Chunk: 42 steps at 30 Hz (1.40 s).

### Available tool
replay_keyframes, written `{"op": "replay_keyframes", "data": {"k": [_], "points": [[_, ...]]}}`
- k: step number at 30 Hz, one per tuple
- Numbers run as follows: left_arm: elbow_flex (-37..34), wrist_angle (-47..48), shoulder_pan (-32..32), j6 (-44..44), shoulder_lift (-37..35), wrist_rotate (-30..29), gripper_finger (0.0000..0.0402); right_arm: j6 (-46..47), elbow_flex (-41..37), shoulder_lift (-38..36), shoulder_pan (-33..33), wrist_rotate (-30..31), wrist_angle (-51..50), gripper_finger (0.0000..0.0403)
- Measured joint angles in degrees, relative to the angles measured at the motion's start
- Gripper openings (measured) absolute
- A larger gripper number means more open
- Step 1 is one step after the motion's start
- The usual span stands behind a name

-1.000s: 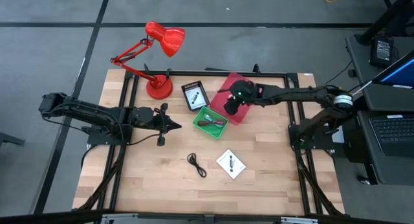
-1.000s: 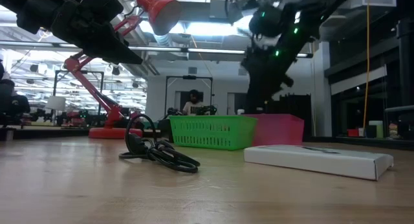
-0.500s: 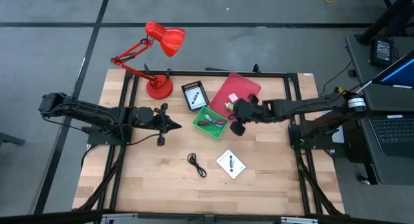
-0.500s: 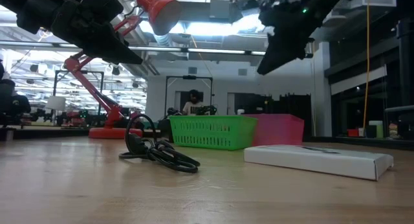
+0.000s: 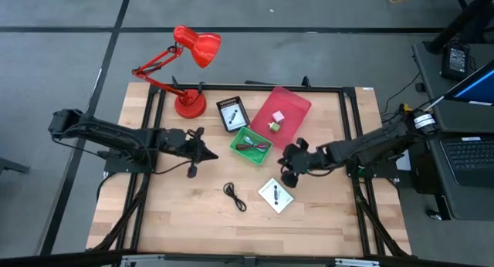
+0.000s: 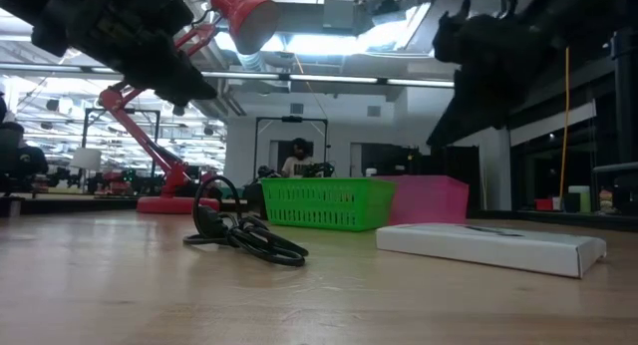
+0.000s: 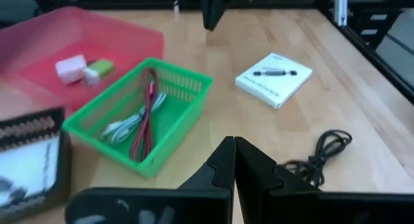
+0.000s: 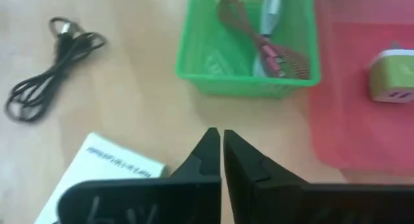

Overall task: Pick and place items into bin
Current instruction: Put the card reader box into the black bin

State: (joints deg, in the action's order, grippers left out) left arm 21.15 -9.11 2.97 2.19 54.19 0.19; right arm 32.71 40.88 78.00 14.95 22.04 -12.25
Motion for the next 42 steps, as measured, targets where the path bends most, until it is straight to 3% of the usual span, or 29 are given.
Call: {"op": "replay_keyframes", "data": {"k": [8, 13, 18, 23, 26, 34, 42], "points": [[1.4, -18.4, 0.9, -7.2, 12.9, 8.5, 0.0002, -1.3, 0.5, -1.5, 5.3, 0.0, -2.0, 0.0001], [8.5, -13.2, 0.9, -6.6, 20.3, 8.3, 0.0003, 3.9, 0.5, -5.3, 8.4, 0.3, -9.5, 0.0001], [15.7, -9.5, 1.2, -7.8, 27.1, 8.4, 0.0001, 6.0, 0.2, -7.6, 11.0, 0.8, -10.1, 0.0000], [22.3, -4.6, 2.0, -7.7, 32.3, 8.4, 0.0002, 14.8, 0.4, -7.3, 14.1, -5.1, -13.9, 0.0000], [25.5, -3.6, 3.0, -9.2, 35.1, 8.4, 0.0001, 18.0, 0.4, -6.3, 17.2, -5.4, -15.8, 0.0000], [29.7, -3.6, 5.3, -10.4, 39.5, 8.3, 0.0002, 25.6, 0.4, -0.9, 22.8, -5.1, -14.5, 0.0000], [29.7, -5.2, 5.7, -9.1, 39.5, 8.1, 0.0007, 25.6, 0.8, 4.9, 24.3, -5.2, -8.2, 0.0000]]}}
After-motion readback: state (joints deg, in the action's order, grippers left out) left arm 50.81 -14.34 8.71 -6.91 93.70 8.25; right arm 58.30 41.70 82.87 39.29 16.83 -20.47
